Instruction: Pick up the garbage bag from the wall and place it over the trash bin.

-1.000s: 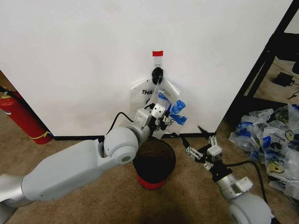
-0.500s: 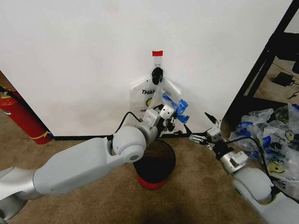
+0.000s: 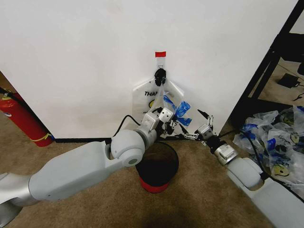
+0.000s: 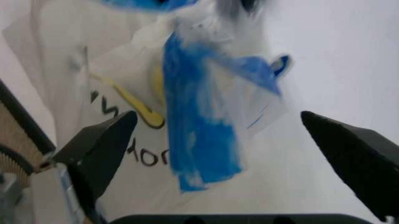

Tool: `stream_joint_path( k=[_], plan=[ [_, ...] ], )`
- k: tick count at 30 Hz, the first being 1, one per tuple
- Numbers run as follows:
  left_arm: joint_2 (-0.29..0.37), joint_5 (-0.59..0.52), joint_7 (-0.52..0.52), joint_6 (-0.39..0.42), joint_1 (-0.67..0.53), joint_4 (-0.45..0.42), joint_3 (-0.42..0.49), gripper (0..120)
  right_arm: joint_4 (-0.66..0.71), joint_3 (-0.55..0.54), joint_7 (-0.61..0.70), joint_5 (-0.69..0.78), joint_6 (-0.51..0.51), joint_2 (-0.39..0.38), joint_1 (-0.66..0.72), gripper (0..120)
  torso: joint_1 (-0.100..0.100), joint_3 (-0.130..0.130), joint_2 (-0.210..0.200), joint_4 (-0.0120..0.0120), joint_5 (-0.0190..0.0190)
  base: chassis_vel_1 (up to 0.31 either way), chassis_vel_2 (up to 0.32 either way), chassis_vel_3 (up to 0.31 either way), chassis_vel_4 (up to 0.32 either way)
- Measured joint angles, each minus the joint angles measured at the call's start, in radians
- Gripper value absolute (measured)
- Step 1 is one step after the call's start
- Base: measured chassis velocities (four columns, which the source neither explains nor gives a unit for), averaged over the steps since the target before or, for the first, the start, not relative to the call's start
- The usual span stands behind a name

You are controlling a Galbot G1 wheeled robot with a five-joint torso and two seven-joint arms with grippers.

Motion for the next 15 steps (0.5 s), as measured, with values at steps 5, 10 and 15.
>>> stream_joint_path(
  k=[5,10,15],
  plan=[
    [0.005,0.003,0.003,-0.002,0.007,-0.002,-0.007,0,-0.036,-0.033,-0.002,-0.013,0.001,0.021,0.027,84,0.000,0.000,0.000,-0.0001,0.0000,0.000,0.000,0.000,0.000],
    [0.022,0.003,0.010,-0.003,0.007,-0.017,0.000,0,-0.068,-0.074,-0.001,-0.022,-0.002,0.053,0.070,66,0.000,0.000,0.000,0.0002,-0.0001,0.000,0.000,0.000,0.000],
    [0.023,0.003,0.010,-0.003,0.006,-0.021,0.002,0,-0.078,-0.084,-0.001,-0.022,-0.004,0.068,0.082,51,0.000,0.000,0.000,0.0001,-0.0001,0.000,0.000,0.000,0.000]
  ],
)
